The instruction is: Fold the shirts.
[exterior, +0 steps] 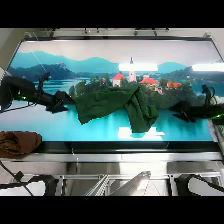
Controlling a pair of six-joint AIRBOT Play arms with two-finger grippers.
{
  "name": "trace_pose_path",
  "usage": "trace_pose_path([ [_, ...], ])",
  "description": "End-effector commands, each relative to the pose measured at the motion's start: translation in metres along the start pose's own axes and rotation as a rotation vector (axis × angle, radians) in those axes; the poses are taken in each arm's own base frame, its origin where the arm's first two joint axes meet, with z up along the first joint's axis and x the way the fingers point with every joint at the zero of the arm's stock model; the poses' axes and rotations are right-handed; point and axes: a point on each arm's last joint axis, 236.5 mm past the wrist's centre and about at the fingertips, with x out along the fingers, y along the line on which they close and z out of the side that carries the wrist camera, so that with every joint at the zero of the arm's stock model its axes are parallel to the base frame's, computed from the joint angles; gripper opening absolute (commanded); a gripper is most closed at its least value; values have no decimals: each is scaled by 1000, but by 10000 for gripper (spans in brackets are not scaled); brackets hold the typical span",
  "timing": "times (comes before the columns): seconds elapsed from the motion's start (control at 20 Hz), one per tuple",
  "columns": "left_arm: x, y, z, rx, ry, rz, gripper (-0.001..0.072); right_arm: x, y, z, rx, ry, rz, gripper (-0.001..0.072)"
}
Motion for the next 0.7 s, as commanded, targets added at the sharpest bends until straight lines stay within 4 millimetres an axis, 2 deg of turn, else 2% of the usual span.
trace_pose_path([
  [0.0, 3, 24, -13, -82, 10, -7, 713, 22, -14, -30, 53, 79, -29, 441],
  [0.25, -8, 35, -8, -113, -25, -9, 713, 76, 2, -54, 70, 182, -16, 440],
  [0.35, -10, 37, -7, -120, -31, -9, 714, 96, 12, -57, 84, 181, 9, 439],
  [0.45, -10, 38, -6, -120, -34, -8, 713, 106, 28, -53, 88, 163, 73, 432],
  [0.5, -10, 39, -4, -120, -44, -4, 713, 107, 32, -50, 90, 149, 94, 380],
  [0.55, -10, 41, 0, -120, -61, 4, 714, 106, 34, -48, 93, 143, 102, 230],
  [0.6, -10, 43, 7, -117, -89, 17, 713, 106, 34, -47, 91, 140, 102, 188],
  [0.65, -8, 45, 16, -109, -125, 36, 713, 106, 36, -47, 77, 144, 110, 85],
])
